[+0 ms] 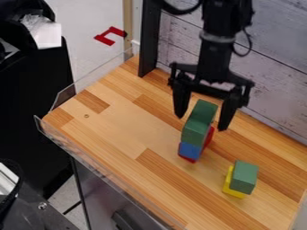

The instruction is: Remove the green arch from the tower and put it in the left

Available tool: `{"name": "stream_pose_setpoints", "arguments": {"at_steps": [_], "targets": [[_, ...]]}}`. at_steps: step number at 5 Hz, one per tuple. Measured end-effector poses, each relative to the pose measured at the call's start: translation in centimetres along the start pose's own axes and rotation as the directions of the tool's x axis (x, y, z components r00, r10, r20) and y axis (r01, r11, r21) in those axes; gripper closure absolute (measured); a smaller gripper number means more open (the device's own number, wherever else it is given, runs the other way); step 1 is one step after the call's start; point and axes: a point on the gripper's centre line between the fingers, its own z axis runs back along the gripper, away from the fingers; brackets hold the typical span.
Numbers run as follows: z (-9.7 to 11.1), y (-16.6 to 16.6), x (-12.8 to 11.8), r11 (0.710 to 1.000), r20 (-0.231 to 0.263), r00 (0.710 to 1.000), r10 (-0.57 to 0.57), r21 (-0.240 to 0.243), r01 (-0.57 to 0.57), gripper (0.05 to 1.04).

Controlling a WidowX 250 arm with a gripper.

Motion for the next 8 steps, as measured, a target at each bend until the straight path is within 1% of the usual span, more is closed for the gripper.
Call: {"name": "stream_pose_setpoints", "arguments": {"at_steps": [2, 3, 4, 5, 6, 7, 8], "targets": [[-1.5, -0.3, 0.3, 1.000, -0.031, 0.999, 0.008, -0.019, -0.009, 0.083], [-1.8, -0.3, 0.3, 1.000, -0.029, 0.999, 0.015, -0.019, -0.015, 0.135], [-2.5, 0.0, 0.1, 0.998, -0.024, 0.998, 0.051, -0.019, -0.052, 0.398], [-2.6, 0.0, 0.1, 0.997, -0.022, 0.997, 0.070, -0.019, -0.071, 0.486], [-2.5, 0.3, 0.0, 0.995, -0.013, 0.995, 0.098, -0.010, -0.098, 0.486], [-1.3, 0.6, -0.5, 0.986, 0.024, 0.986, 0.165, -0.010, -0.164, 0.486], [0.7, 1.6, -1.5, 0.946, 0.078, 0.943, 0.325, -0.027, -0.324, 0.486]]}}
